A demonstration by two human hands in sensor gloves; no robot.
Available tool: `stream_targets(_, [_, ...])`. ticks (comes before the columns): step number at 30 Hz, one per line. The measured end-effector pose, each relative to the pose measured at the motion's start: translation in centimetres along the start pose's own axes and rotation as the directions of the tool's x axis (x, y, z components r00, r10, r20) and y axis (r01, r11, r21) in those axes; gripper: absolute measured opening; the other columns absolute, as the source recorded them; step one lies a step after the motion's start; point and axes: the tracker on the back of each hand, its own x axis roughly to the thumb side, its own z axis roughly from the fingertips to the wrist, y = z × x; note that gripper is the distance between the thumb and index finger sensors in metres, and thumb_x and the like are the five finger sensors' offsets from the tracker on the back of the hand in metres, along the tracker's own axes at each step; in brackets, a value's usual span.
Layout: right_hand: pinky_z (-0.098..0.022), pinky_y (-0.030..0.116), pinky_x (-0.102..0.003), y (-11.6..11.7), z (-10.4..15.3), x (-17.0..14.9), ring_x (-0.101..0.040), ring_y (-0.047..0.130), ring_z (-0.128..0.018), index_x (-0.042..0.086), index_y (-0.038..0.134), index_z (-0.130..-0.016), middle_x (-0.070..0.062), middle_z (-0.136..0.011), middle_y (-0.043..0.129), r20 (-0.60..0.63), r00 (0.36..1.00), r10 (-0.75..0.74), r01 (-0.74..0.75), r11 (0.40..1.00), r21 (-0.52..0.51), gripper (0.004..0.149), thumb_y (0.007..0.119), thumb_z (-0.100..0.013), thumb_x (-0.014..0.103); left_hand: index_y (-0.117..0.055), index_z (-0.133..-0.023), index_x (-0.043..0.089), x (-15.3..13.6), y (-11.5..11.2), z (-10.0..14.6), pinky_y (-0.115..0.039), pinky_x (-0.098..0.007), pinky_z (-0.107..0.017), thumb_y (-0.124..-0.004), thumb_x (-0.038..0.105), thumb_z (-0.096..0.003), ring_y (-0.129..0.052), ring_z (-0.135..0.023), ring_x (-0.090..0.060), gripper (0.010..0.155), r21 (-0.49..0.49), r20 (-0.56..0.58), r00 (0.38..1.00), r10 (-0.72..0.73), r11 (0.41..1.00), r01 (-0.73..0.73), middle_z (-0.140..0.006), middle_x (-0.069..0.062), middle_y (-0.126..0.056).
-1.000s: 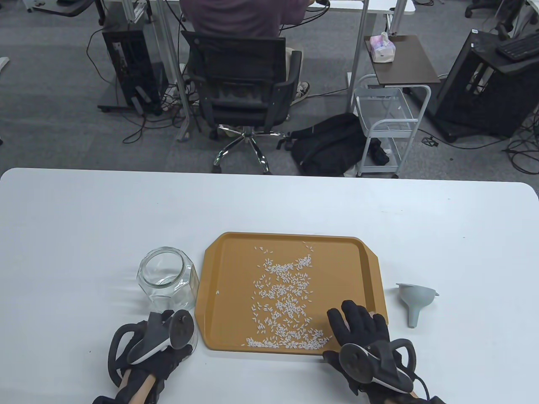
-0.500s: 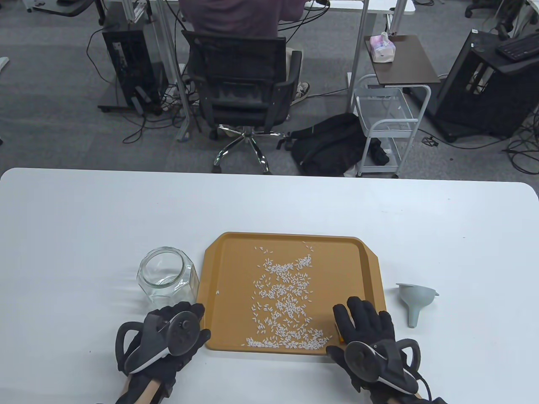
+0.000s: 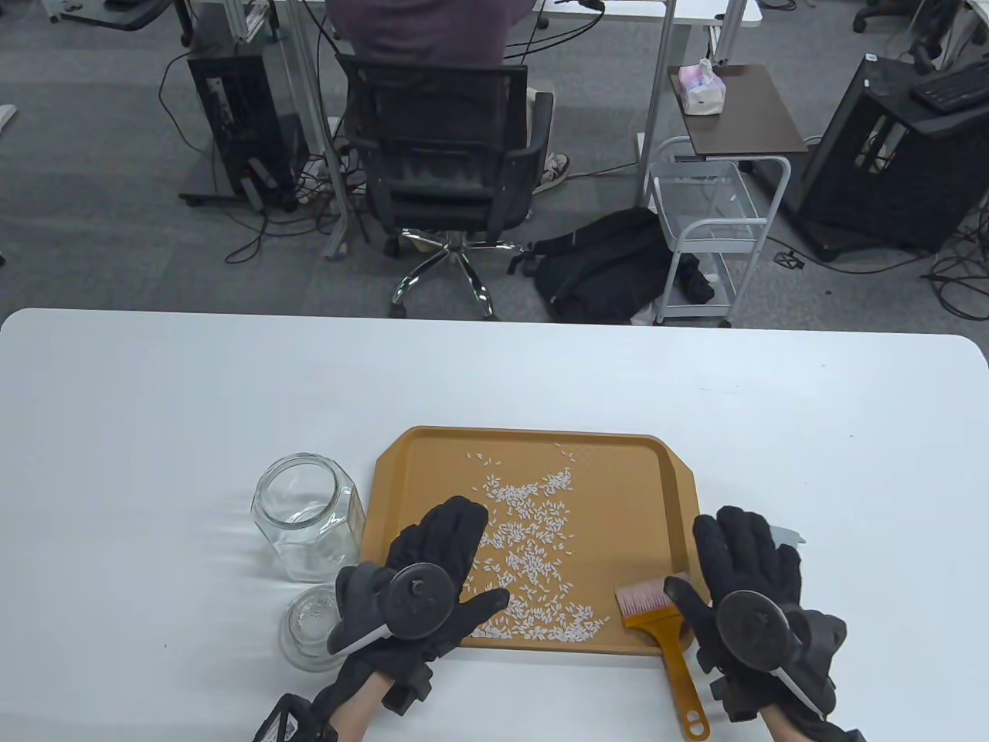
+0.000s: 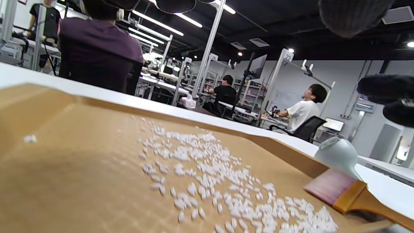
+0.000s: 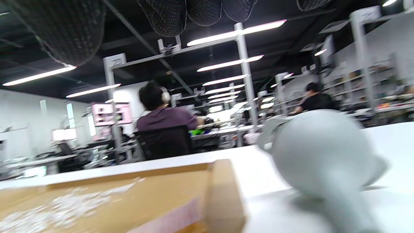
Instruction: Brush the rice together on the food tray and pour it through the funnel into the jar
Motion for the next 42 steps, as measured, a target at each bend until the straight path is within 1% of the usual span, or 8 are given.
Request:
stream_targets(9, [-0.069, 0.038, -0.074, 0.5, -1.3, -5.9, -0.047, 0.035, -0.104, 0.011, 0.044, -0.110, -0.021, -0.114, 0.033, -0.320, 0.947, 0.030, -0.001, 0.996, 0.089, 0.092, 0.080, -0.041, 0.060, -0.023, -0.112, 0.025, -2.0, -0.5, 1.9, -0.047, -0.064, -0.077, -0.069, 0.066, -0.0457, -0.047, -0.113, -0.035, 0.091, 0.005, -0.025, 0.998, 0.051, 0.999, -0.051, -0.122, -0.010, -0.030])
stream_targets(13, [-0.066, 0.047, -0.077, 2.6, -1.9, -6.6, -0.065, 0.042, -0.094, 0.025, 0.036, -0.112, -0.023, -0.114, 0.031, -0.329, 0.938, 0.105, -0.041, 0.980, 0.196, 0.098, 0.087, -0.036, 0.061, -0.024, -0.112, 0.024, -2.4, -0.4, 2.4, -0.049, -0.064, -0.076, -0.069, 0.065, -0.0461, -0.048, -0.112, -0.035, 0.090, 0.020, -0.036, 0.996, 0.077, 0.997, -0.077, -0.121, -0.010, -0.032])
stream_targets(16, [-0.067, 0.051, -0.074, 3.6, -2.7, -6.5, -0.064, 0.045, -0.095, 0.031, 0.030, -0.111, -0.023, -0.114, 0.025, -0.312, 0.941, 0.131, -0.057, 0.970, 0.234, 0.099, 0.089, -0.036, 0.060, -0.025, -0.112, 0.024, -2.7, -0.4, 2.5, -0.049, -0.064, -0.076, -0.069, 0.064, -0.0463, -0.050, -0.112, -0.035, 0.088, 0.030, -0.045, 0.995, 0.086, 0.996, -0.085, -0.121, -0.010, -0.035])
stream_targets(20, [-0.061, 0.067, -0.067, 4.3, -3.4, -6.7, -0.061, 0.066, -0.087, 0.034, 0.023, -0.110, -0.025, -0.112, 0.024, -0.323, 0.940, 0.107, -0.051, 0.983, 0.177, 0.102, 0.087, -0.035, 0.063, -0.026, -0.112, 0.023, -3.0, -0.5, 2.4, -0.049, -0.063, -0.076, -0.069, 0.064, -0.0472, -0.050, -0.111, -0.036, 0.087, 0.015, -0.064, 0.994, 0.087, 0.996, -0.087, -0.120, -0.011, -0.035])
stream_targets(23, [-0.062, 0.067, -0.068, 4.9, -4.3, -7.0, -0.061, 0.064, -0.088, 0.035, 0.023, -0.109, -0.025, -0.112, 0.022, -0.349, 0.923, 0.161, -0.060, 0.957, 0.283, 0.102, 0.087, -0.036, 0.062, -0.026, -0.112, 0.024, -3.0, -0.3, 2.5, -0.050, -0.063, -0.076, -0.069, 0.064, -0.0469, -0.051, -0.111, -0.036, 0.087, 0.031, -0.066, 0.994, 0.090, 0.996, -0.088, -0.120, -0.011, -0.036])
stream_targets(30, [-0.056, 0.076, -0.061, 5.9, -5.5, -6.7, -0.052, 0.082, -0.080, 0.031, 0.035, -0.110, -0.027, -0.110, 0.036, -0.368, 0.908, 0.202, -0.073, 0.939, 0.336, 0.093, 0.085, -0.037, 0.061, -0.029, -0.112, 0.024, -3.0, -0.4, 2.6, -0.051, -0.064, -0.076, -0.069, 0.064, -0.0467, -0.052, -0.111, -0.036, 0.086, 0.024, -0.061, 0.993, 0.098, 0.995, -0.097, -0.121, -0.011, -0.037])
stream_targets(34, [-0.060, 0.070, -0.062, 6.0, -5.6, -6.4, -0.047, 0.080, -0.082, 0.027, 0.043, -0.108, -0.025, -0.111, 0.035, -0.380, 0.911, 0.162, -0.032, 0.945, 0.326, 0.086, 0.086, -0.039, 0.055, -0.029, -0.112, 0.024, -3.0, -0.7, 2.4, -0.050, -0.063, -0.076, -0.068, 0.064, -0.0477, -0.051, -0.111, -0.035, 0.085, 0.002, -0.077, 0.994, 0.075, 0.997, -0.075, -0.120, -0.010, -0.037])
stream_targets(42, [-0.055, 0.076, -0.061, 5.2, -6.3, -5.9, -0.047, 0.088, -0.075, 0.018, 0.073, -0.088, -0.030, -0.105, 0.052, -0.382, 0.908, 0.171, -0.044, 0.946, 0.320, 0.058, 0.084, -0.040, 0.049, -0.030, -0.112, 0.024, -3.3, -1.0, 2.3, -0.051, -0.064, -0.075, -0.069, 0.064, -0.0470, -0.053, -0.111, -0.036, 0.086, -0.025, -0.096, 0.991, 0.089, 0.995, -0.092, -0.121, -0.011, -0.038])
